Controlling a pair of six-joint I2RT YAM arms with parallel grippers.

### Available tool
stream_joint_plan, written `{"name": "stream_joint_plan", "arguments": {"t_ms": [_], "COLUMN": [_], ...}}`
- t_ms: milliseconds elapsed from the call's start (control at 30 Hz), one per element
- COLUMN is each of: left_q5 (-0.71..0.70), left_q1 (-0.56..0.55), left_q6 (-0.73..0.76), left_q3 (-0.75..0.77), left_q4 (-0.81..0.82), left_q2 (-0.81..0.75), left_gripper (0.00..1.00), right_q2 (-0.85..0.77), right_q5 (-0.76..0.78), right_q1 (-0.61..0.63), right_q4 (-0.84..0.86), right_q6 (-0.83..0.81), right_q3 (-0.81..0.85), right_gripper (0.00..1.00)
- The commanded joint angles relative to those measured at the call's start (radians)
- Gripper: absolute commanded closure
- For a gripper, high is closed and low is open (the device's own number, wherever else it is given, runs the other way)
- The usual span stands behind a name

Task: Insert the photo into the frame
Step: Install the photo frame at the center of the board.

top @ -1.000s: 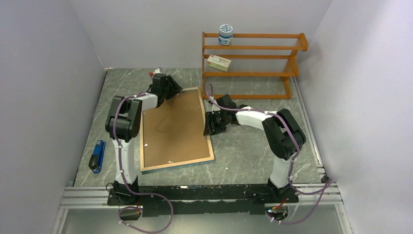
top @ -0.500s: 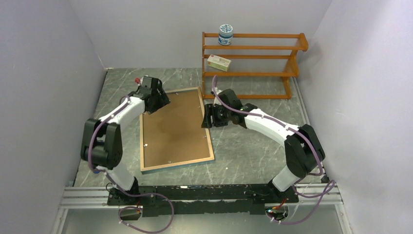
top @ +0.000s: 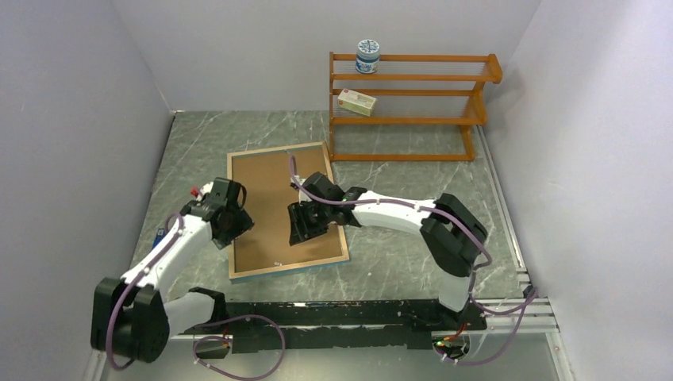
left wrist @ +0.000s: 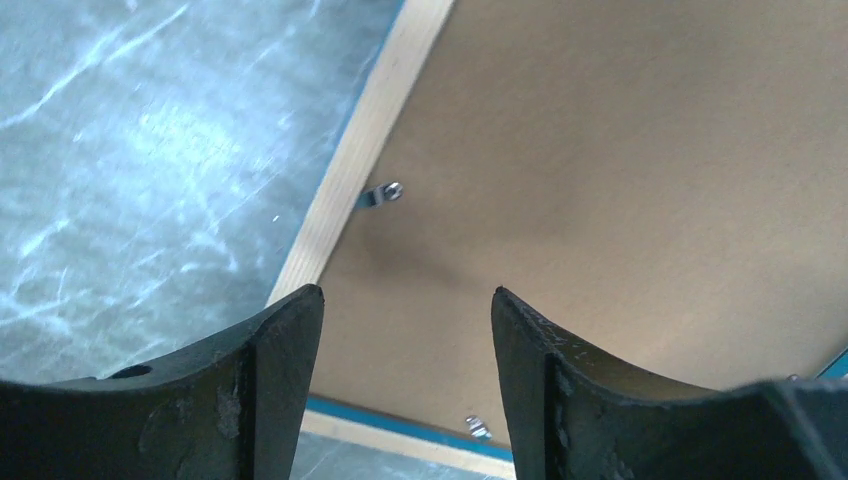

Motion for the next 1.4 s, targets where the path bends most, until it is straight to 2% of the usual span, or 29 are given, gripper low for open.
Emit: {"name": "stream_joint_plan", "arguments": {"t_ms": [0,133,300,667,1067,1367], "left_q5": [-0.047,-0.106,-0.102,-0.042,-0.029,-0.034], "left_q1": [0.0,0.001,0.0,0.0,0.0,0.0], "left_q6": [-0.117,-0.196,-0.237,-0.215,-0.204,-0.199], "left_q3": [-0.07,-0.09,-0.152,-0.231,-0.252,-0.255], "left_q4": [-0.067,-0.148,-0.134,-0.056,-0.027,-0.017], "left_q2": [-0.111,-0.159,-0.198,-0.216,-0.209,-0.223], "left_gripper": [0.34,0.32,0.3,0.46,0.47,0.46], "right_q2": [0.072,0.161,0.241,0.305,0.353,0.404], "right_q5": [-0.056,-0.095,-0.138,-0.225,-0.239,-0.22], "right_q1": [0.03,0.06,0.091,0.126,0.127,0.127], "right_q4": [0.054,0.058,0.034,0.016,0.017,0.0], "right_q6": [0.061,0.085,0.086,0.053,0.05,0.034], "right_q3": [0.088,0.147,0.208,0.238,0.268,0.331], "right_gripper": [0.55,0.57,0.58,0.65,0.65,0.61]}}
